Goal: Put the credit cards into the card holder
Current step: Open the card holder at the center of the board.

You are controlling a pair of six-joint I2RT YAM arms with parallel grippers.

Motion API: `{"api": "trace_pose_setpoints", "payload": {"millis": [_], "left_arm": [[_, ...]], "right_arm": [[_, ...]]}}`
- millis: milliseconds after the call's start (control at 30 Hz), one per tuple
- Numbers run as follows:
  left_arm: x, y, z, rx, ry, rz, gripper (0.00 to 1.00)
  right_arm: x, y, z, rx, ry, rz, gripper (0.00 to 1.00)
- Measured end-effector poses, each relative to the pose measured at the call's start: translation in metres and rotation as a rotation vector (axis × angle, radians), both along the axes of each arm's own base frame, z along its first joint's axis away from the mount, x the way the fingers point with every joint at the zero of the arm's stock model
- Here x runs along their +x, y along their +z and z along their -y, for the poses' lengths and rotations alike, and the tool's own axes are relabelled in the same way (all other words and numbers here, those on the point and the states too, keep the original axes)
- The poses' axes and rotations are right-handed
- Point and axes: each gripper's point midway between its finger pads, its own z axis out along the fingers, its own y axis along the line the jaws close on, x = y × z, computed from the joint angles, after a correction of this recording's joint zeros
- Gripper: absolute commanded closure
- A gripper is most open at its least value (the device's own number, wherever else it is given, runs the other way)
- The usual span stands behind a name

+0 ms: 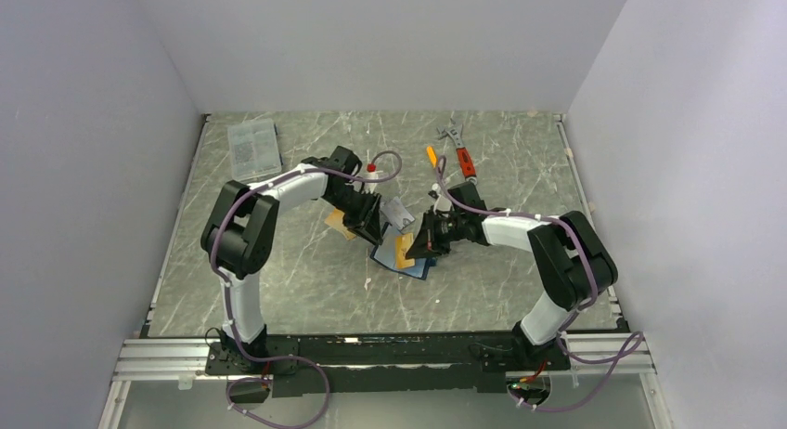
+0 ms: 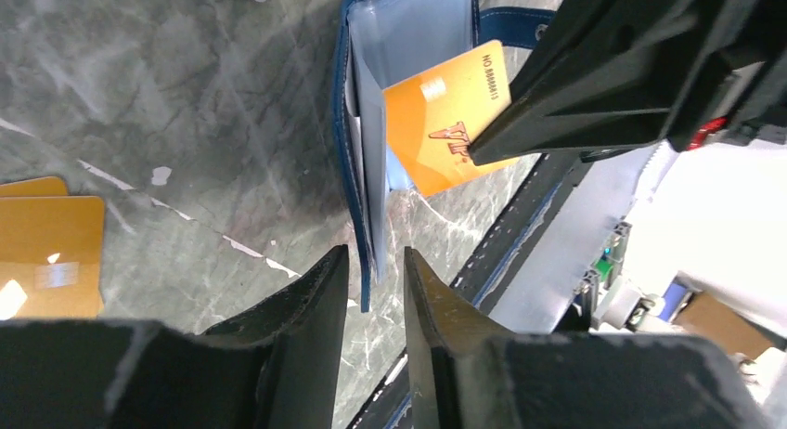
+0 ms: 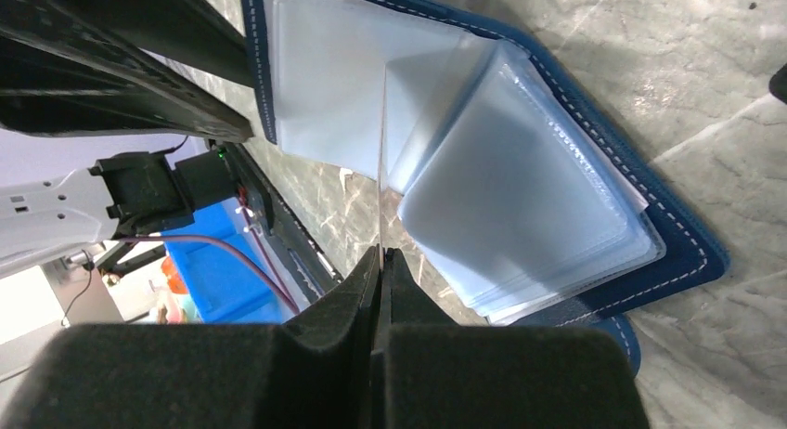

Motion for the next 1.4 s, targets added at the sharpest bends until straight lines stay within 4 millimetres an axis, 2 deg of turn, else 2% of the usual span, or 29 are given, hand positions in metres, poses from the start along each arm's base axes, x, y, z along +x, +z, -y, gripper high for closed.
{"api": "trace_pose_setpoints", "payload": {"millis": [200,367,600,667,833,900,1133,1400], "left_arm": [[0.005,0.007,0.0,-0.055,0.024,-0.025,0.58],[0.004,0.007,0.005,-0.074,0.028,-0.048,0.58],[0.001,-0.028,0.01,-0.003,0.033,-0.124,0.6],[0.0,-0.038,0.01,0.03,0.035,-0.137,0.64],[0.0,-0.043,0.008,0.06,0.041,-0.145,0.92],[0.001,-0.043,0.009,0.062,0.044,-0.147,1.0],[-0.004,-0.045,0.008,0.005,0.07,-0.188,1.0],[-0.009,-0.04,0.013,-0.066,0.117,-0.262,1.0]], "right_arm": [[0.002,-0.007,-0.001,-0.01,0.001,-0.022,1.0],[0.007,-0.008,-0.005,-0.01,0.006,-0.022,1.0],[0.006,-0.012,-0.005,-0.015,0.01,-0.029,1.0],[0.006,-0.012,-0.005,-0.015,0.012,-0.027,1.0],[0.006,-0.012,-0.004,-0.016,0.013,-0.023,1.0],[0.006,-0.015,-0.001,-0.019,0.006,-0.029,1.0],[0.004,-0.022,0.017,-0.028,-0.044,-0.052,1.0],[0.016,-0.009,0.023,-0.067,-0.094,0.03,1.0]]}}
